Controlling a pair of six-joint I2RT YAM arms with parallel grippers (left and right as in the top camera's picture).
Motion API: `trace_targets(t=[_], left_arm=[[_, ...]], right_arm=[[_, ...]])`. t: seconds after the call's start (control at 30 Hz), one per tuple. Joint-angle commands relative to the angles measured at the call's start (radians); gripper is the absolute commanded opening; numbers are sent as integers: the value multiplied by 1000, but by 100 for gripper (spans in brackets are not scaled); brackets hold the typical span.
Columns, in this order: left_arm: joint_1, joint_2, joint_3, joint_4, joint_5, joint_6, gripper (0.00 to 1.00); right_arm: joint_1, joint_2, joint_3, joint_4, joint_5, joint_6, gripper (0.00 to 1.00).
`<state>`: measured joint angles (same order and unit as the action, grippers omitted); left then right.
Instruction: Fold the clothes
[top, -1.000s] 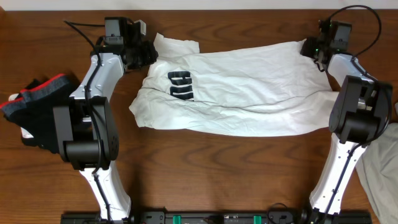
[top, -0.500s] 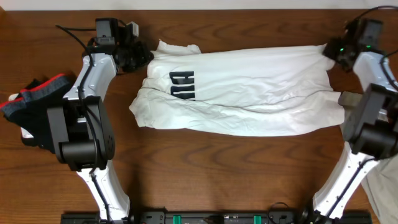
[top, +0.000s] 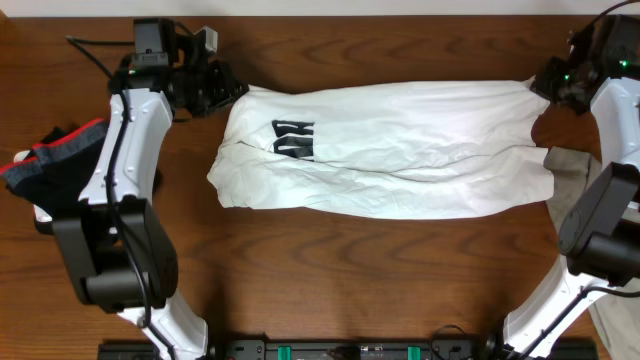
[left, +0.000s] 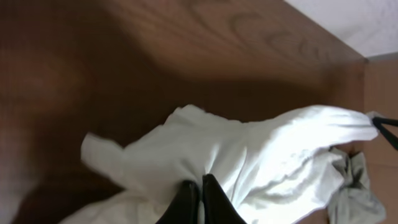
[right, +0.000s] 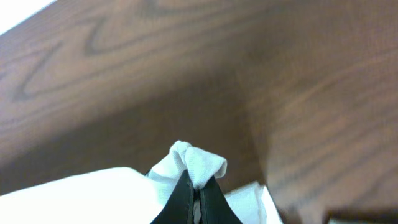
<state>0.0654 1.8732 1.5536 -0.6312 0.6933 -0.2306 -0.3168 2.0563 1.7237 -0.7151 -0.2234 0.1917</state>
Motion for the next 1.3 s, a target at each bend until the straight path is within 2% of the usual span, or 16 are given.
trace_targets(t=[0.0,0.23,0.43,0.63,1.0,1.1,1.17,1.27], left_arm=[[10,-11,2,-76,-2,5,6],[16,-10,2,-230,-117,93,6],[30,-11,2,-328,-172,100,6],[30,-10,-4,-437,-209,99,6],[30,-10,-32,-480,-209,100,6],[30,-10,-32,-491,-209,100,6],[30,-10,-32,-505,-209,100,6],[30,-10,-32,-538,-209,100,6]], right_arm=[[-6,-52,3,-50,12,-19,1],[-8,-63,3,-221,136,-32,1],[-30,-63,3,-333,242,-32,1],[-43,-63,2,-386,287,-32,1],[-44,-63,0,-404,287,-32,2],[-44,-63,0,-427,297,-32,13],[-45,-63,0,-445,318,-33,17],[-58,-63,-3,-460,351,-32,29]])
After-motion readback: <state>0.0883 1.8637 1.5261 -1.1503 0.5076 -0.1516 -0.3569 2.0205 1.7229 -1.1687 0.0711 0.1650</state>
